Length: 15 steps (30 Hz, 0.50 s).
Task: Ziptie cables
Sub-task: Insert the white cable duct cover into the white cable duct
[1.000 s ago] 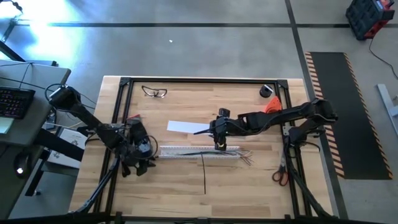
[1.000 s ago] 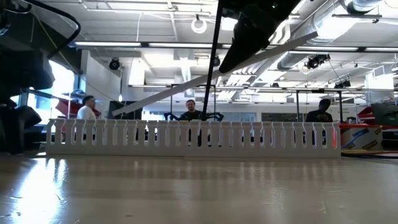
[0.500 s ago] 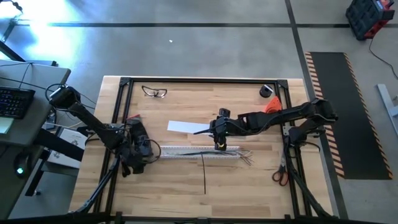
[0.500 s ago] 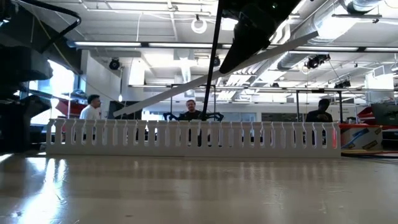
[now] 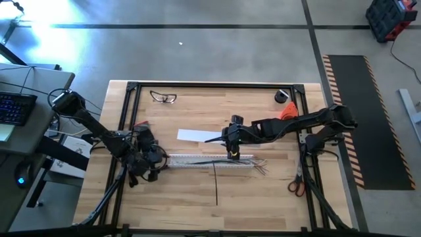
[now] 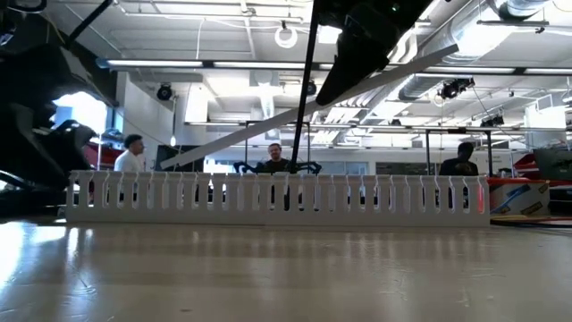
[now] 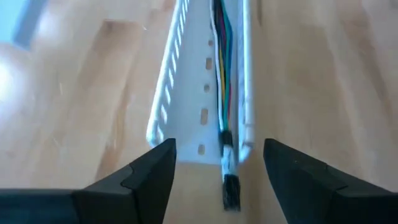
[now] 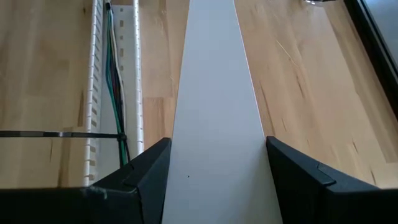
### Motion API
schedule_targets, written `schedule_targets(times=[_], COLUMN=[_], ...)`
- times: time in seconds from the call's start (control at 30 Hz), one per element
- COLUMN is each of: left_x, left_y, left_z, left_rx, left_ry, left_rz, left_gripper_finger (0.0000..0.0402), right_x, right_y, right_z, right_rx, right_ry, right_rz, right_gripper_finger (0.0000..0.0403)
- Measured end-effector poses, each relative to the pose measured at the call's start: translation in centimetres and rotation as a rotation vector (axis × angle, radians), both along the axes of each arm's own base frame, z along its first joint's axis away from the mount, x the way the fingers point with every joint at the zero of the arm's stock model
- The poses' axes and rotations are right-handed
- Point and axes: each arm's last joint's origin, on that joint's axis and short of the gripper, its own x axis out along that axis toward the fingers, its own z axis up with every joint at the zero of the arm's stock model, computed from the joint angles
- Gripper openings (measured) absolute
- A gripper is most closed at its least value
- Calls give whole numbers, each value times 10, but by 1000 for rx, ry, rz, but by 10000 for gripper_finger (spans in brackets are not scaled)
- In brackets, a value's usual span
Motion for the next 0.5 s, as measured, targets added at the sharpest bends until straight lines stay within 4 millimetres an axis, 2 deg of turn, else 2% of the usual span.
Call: schedule_targets(times=[0.33, 0.5], left_x=[1, -3], left_y=[2, 3], left_z=[1, -2], left_rx=[87, 105], left_ry=[-39, 24], left_rz=[30, -15], left_gripper_finger=[227, 227], right_x=[0, 0], right_y=[0, 0], right_z=[0, 0], right_rx=[0, 4], right_ry=[-1, 0], right_rz=[0, 3], right_gripper_finger=[205, 205])
